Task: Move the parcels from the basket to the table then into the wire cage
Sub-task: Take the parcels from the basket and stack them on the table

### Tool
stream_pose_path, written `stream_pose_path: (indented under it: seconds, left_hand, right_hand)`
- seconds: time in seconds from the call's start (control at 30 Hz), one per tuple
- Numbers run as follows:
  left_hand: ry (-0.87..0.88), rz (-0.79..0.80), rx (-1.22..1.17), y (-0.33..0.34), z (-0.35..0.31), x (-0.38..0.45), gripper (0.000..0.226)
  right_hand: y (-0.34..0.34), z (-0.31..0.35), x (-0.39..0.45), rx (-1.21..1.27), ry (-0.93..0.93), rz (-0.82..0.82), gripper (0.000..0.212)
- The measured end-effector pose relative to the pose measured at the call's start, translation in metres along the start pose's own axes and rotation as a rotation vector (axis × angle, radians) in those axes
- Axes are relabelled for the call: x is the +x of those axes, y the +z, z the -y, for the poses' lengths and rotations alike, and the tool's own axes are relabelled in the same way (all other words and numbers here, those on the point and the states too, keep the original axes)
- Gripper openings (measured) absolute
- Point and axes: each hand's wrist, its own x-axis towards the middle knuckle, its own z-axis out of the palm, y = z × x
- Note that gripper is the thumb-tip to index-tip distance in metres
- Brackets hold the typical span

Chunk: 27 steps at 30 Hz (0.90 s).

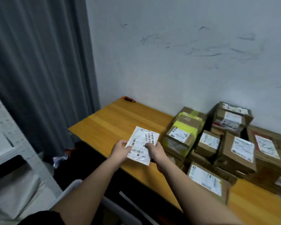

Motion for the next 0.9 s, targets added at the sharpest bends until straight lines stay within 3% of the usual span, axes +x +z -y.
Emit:
stream_pose_path:
  seconds: [0.3, 0.4, 0.53, 0.9]
  left_hand:
    - [0.103, 0.158, 0.015, 0.083, -0.108, 0.052, 0.037]
    - [0.129, 0.141, 0.016, 0.107, -0.139, 0.084, 0.035]
    - [0.163, 0.063, -0.019, 0.138, -0.173, 0.132, 0.026]
    - [0.102, 0.074, -0.027, 0.243, -0.199, 0.243, 0.024]
  right_hand:
    - [-0.081, 0.07, 0.085, 0.044, -0.131, -0.236, 0.041]
    - [-0.102, 0.095, 0.126, 0.072, -0.166, -0.262, 0.036]
    - [-0.126, 0.123, 0.183, 0.027, -0.227, -0.281, 0.049]
    - [-0.205, 0.139, 0.302, -0.189, -0.166, -0.351, 0.063]
